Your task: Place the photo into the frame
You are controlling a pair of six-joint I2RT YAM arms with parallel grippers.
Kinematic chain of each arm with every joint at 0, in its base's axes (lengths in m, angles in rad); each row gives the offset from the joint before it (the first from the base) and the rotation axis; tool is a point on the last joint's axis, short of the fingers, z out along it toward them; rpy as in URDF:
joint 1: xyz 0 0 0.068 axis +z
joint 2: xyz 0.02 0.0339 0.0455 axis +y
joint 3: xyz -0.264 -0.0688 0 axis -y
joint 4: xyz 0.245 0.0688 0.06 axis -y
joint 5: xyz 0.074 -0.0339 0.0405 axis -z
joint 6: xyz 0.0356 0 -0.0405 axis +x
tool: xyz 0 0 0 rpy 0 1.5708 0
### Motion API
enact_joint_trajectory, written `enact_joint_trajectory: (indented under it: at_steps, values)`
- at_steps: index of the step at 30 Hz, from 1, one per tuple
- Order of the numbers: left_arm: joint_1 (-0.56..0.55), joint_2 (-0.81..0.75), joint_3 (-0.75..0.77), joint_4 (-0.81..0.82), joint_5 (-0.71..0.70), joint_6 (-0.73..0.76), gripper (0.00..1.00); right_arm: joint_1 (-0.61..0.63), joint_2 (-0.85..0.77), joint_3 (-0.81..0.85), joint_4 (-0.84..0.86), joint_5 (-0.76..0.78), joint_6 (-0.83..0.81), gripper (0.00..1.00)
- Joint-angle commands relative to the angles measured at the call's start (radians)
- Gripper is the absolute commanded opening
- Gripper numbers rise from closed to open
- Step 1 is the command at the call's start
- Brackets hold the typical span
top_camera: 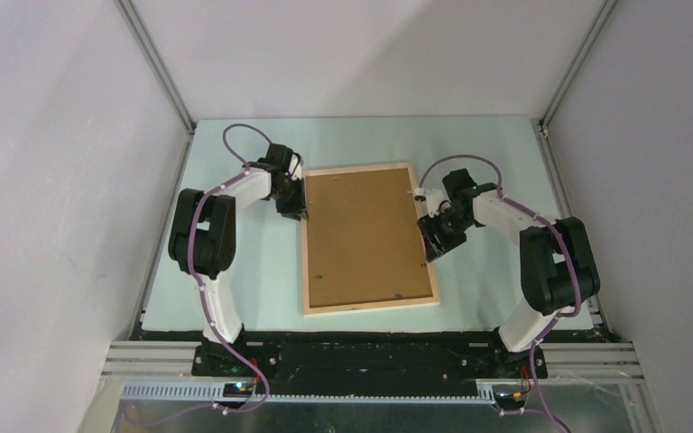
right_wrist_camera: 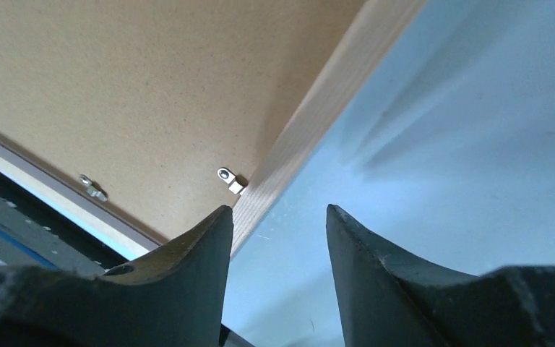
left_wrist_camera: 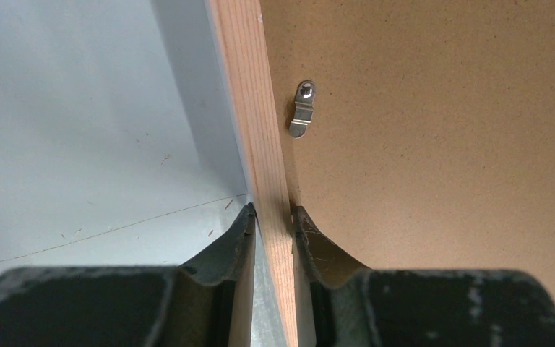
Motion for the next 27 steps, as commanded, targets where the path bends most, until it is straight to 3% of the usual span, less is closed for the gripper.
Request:
enact_joint_trajectory:
  at_steps: [1,7,16,27]
  values:
    - [0.004,-0.017,0.026,0.005,-0.004,0.005,0.00,-0.072,-0.036,0.079,-0.026,-0.122,0.071,0.56]
    - [0.003,-0.019,0.027,0.005,0.003,0.007,0.00,-0.130,0.025,0.142,0.002,-0.157,0.156,0.57]
    - [0.001,-0.026,0.034,0.005,0.034,0.017,0.00,-0.088,0.133,0.206,0.124,-0.067,0.238,0.57]
    - [-0.018,-0.031,0.041,0.005,0.067,0.039,0.04,-0.072,0.285,0.348,0.144,-0.013,0.294,0.52]
